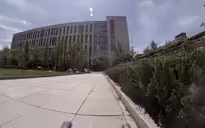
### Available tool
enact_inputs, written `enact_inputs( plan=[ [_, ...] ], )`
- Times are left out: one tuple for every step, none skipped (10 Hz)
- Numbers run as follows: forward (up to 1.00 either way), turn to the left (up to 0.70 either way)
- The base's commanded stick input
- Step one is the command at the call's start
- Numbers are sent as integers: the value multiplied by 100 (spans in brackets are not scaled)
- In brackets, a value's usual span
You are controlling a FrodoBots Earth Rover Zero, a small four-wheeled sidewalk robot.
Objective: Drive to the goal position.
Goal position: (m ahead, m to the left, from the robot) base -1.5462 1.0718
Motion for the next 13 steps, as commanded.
enact_inputs(
  plan=[
    [2, 0],
    [0, 0],
    [4, 0],
    [3, 0],
    [0, 0],
    [1, 0],
    [3, 0],
    [4, 0],
    [4, 0],
    [3, 0],
    [2, 0],
    [2, 0],
    [0, 0]
  ],
)
